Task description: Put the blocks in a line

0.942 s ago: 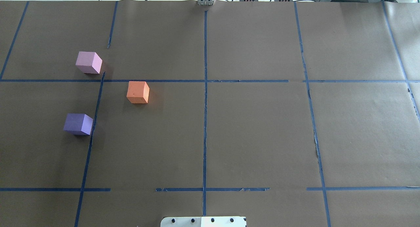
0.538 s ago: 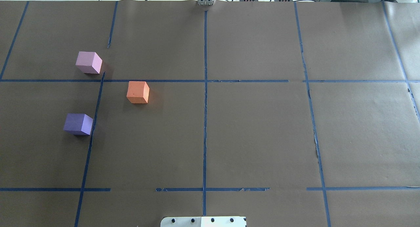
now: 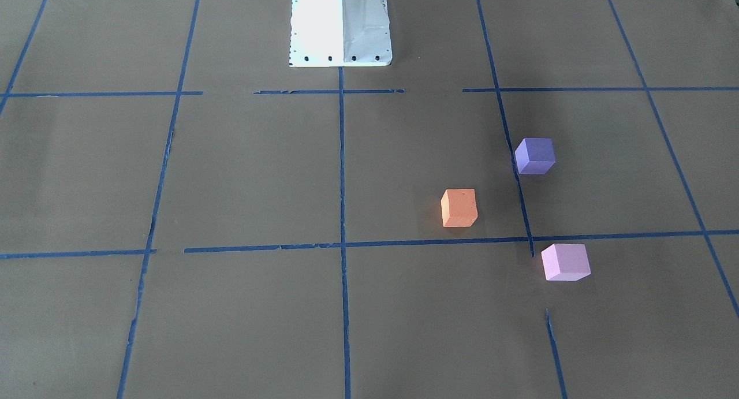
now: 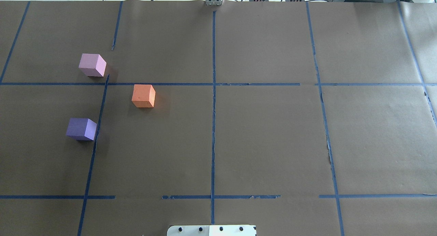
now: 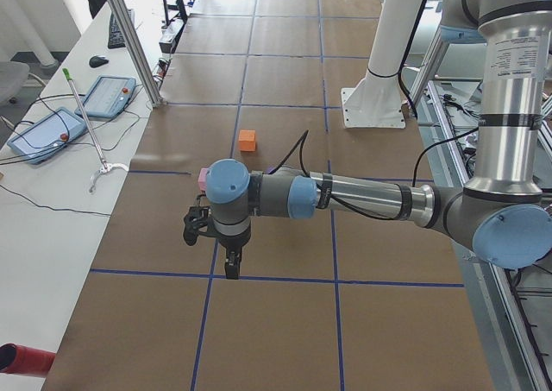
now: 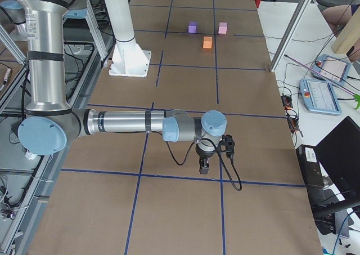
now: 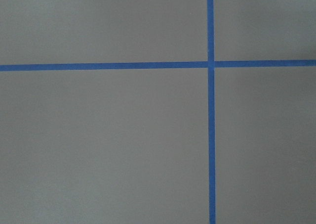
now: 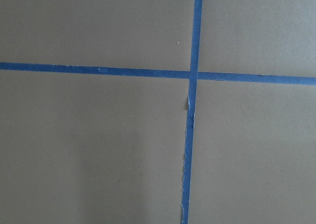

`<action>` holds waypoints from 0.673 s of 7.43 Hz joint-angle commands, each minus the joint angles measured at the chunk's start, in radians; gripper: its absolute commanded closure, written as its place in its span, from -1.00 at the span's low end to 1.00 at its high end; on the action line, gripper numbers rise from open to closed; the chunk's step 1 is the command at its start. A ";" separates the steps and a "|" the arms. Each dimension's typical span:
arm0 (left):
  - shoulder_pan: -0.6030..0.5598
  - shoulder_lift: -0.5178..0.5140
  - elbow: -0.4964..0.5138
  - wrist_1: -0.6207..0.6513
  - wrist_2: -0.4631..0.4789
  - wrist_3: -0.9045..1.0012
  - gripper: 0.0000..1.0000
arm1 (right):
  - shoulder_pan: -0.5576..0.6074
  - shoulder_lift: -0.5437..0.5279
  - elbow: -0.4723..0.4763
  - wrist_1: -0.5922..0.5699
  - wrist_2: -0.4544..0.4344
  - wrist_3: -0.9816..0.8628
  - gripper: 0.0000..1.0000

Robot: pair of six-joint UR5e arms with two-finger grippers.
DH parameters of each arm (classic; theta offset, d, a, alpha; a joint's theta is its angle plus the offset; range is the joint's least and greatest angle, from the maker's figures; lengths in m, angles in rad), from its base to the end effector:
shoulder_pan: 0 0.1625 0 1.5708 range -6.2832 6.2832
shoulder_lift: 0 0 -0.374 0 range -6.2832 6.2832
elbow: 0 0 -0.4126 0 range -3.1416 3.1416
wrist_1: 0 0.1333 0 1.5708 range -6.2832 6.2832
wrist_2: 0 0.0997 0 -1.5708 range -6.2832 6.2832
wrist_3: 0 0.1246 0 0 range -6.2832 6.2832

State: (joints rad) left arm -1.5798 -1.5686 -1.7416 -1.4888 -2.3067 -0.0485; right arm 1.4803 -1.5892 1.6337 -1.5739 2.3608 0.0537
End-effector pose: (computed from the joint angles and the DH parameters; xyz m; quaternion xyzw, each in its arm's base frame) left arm -0.0543 -0.5128 0.5506 0.0333 0.3601 -0.0112 0.9323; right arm -0.0014 -0.5105 0.6016 -0.0087 -0.3851 -0.0249 0.9225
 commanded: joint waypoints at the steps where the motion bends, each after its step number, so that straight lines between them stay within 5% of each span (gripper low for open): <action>1: 0.152 -0.097 -0.045 0.001 -0.019 -0.124 -1.00 | 0.000 0.000 0.000 0.000 0.000 0.000 -1.00; 5: 0.528 -0.392 -0.064 -0.007 -0.007 -0.509 -1.00 | 0.000 0.000 0.000 0.000 0.000 0.000 -1.00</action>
State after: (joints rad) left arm -1.1782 -1.8638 -1.8084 -1.4930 -2.3190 -0.4690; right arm 1.4803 -1.5892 1.6337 -1.5738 2.3608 0.0537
